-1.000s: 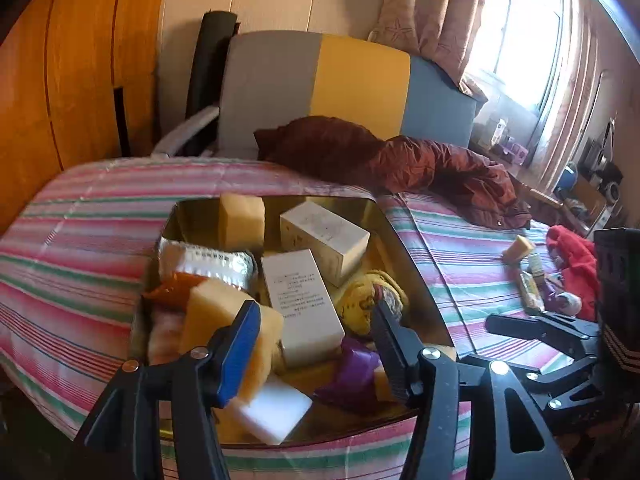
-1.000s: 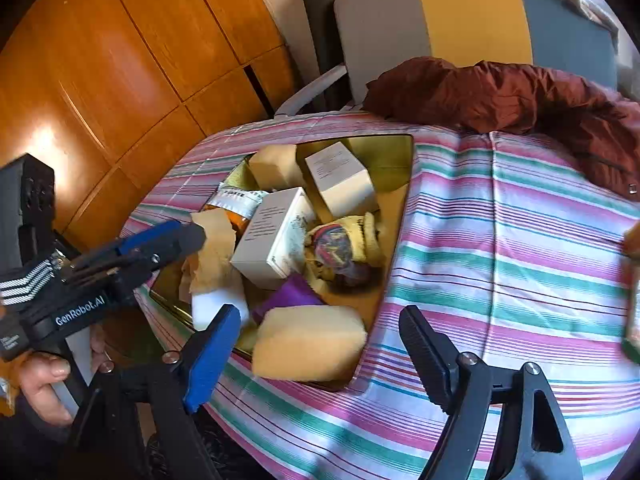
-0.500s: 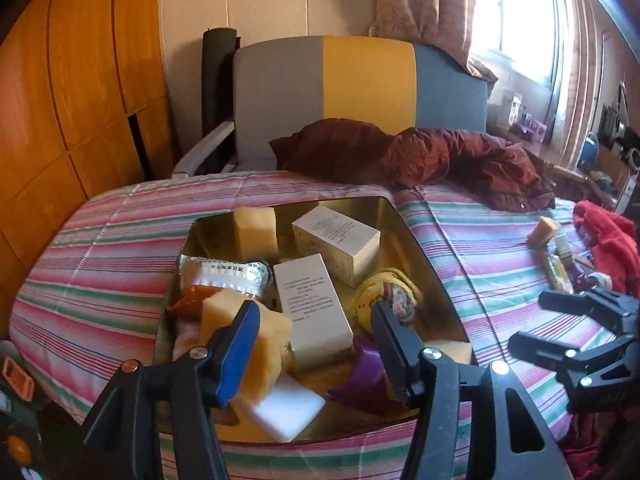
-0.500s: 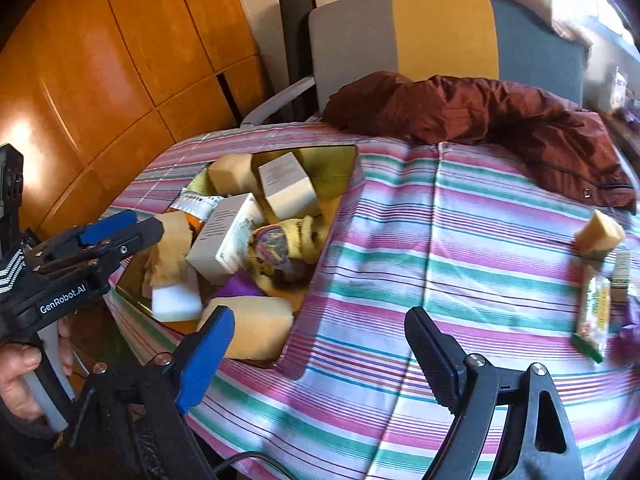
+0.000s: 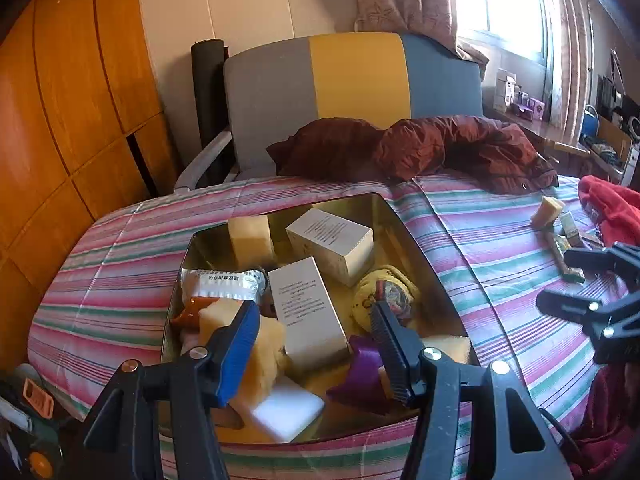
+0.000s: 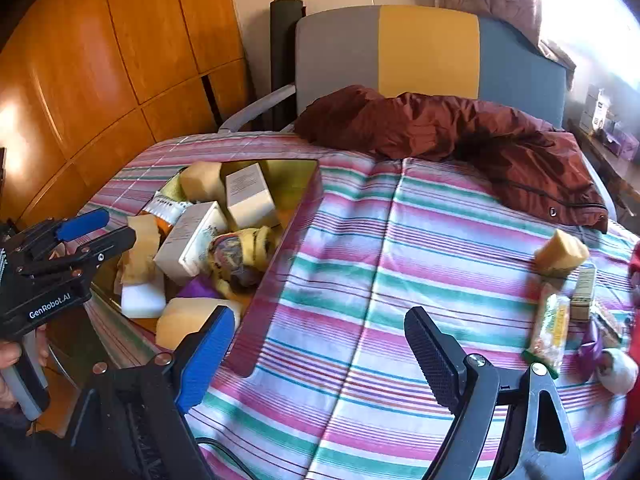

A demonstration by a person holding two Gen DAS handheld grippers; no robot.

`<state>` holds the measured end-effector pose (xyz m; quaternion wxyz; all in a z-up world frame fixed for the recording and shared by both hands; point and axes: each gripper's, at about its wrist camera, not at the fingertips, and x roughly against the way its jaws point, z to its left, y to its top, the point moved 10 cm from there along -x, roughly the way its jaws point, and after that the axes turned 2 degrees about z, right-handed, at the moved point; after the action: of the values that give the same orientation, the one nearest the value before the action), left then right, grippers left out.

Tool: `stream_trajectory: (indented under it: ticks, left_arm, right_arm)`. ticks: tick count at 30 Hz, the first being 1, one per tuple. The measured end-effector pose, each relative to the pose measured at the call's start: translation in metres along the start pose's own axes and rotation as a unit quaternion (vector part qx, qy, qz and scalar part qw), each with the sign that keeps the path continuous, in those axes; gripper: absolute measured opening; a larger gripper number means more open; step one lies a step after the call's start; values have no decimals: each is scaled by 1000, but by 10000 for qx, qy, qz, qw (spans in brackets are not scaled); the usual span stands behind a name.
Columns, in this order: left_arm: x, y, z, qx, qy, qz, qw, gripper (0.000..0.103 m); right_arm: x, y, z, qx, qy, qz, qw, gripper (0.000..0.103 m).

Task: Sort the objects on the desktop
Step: 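Move both tools back toward the remaining items on the sheet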

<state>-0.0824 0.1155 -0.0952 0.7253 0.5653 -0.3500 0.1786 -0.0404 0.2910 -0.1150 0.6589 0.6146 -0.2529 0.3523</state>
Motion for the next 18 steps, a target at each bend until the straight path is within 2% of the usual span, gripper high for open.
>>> stream_trajectory:
  ticks: [18]
  left_arm:
    - [3, 24, -44, -573, -107, -196, 9981, 59]
  right_arm:
    - [23, 0, -82, -424, -653, -91, 9969, 88]
